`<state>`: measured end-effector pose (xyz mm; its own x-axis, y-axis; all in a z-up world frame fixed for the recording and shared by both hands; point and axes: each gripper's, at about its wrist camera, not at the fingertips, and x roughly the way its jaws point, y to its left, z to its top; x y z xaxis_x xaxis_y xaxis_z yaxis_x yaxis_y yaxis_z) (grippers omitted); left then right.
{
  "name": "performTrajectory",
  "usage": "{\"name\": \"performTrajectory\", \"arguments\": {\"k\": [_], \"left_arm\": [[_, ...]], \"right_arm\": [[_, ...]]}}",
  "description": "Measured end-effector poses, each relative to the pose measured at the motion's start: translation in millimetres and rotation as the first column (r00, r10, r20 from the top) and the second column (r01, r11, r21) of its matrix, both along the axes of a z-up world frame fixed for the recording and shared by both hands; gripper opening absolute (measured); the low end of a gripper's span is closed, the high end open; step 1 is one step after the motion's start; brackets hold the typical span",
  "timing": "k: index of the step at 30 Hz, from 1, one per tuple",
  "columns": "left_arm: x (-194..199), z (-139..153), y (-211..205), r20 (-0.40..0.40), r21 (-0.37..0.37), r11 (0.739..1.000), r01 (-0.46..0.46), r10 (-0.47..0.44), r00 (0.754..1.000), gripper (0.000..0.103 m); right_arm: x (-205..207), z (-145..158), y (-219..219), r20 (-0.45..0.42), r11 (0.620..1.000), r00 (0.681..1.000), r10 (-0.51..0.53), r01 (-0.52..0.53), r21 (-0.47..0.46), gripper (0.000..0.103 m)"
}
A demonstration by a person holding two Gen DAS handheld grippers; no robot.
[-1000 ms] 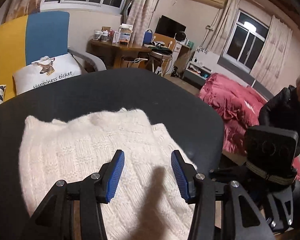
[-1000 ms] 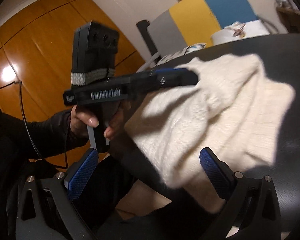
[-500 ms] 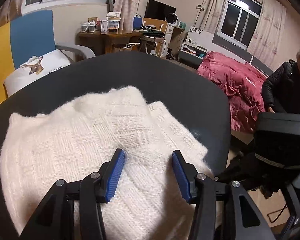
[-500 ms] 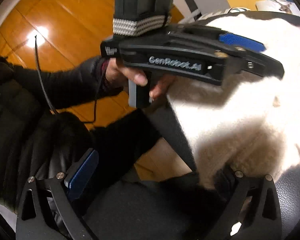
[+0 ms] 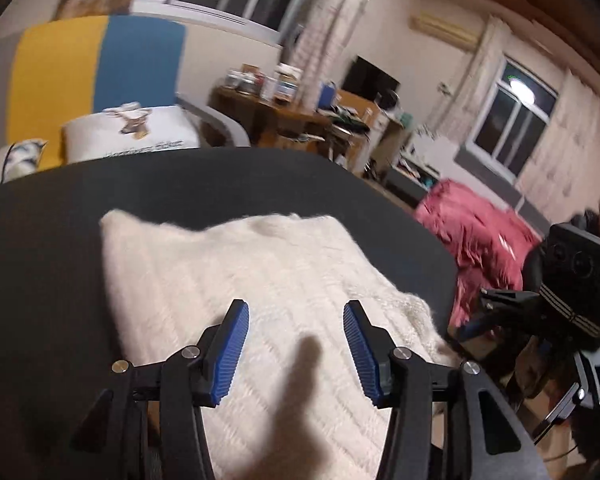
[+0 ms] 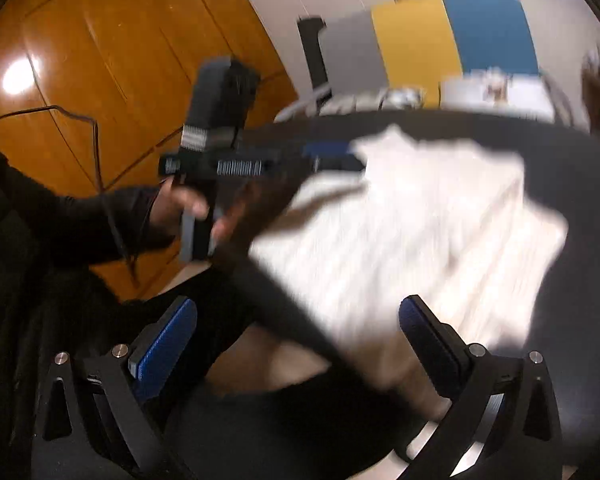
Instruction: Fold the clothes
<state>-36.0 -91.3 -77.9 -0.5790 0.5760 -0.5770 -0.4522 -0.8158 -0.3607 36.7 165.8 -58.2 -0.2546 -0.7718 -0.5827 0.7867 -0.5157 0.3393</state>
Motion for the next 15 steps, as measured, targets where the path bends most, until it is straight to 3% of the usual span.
{"name": "performTrajectory", "arguments": {"k": [3,5,6,11,14,15], "left_arm": [[5,-8,4,-0.012,-0.057,0.998,0.008,-0.009,1.0,0.05],[7,-11,12,-0.031,-0.14,0.99,0.023,-0.027,0.999,0.049],[9,-10,14,-0.041,-0.161,0.987,0.027,-0.034,0.999,0.049],[28,12,-11,-0.063,-0.008,1.0,0.011,-0.011,0.998,0.05],[50,14,-25,-0.064,0.067,0.998,0.014,-0.009,0.998,0.05],[53,8,-23,-0.043,0.055,0.998,0.028,-0.025,0.999,0.05]], "right_arm": [[-16,-10,-22,-0.026,0.997,0.999,0.025,-0.023,0.069,0.103],[-29,-42,-36,0.03,0.978,1.0,-0.009,0.003,0.209,0.103],[-33,-52,-37,0.051,0.972,0.998,-0.024,0.012,0.234,0.102],[-30,-32,-29,0.024,0.977,0.997,-0.067,0.061,0.207,0.103],[-26,-6,-31,-0.075,0.974,0.994,-0.083,0.096,0.204,0.103],[-25,0,-35,-0.107,0.975,0.991,-0.078,0.098,0.197,0.103]]}}
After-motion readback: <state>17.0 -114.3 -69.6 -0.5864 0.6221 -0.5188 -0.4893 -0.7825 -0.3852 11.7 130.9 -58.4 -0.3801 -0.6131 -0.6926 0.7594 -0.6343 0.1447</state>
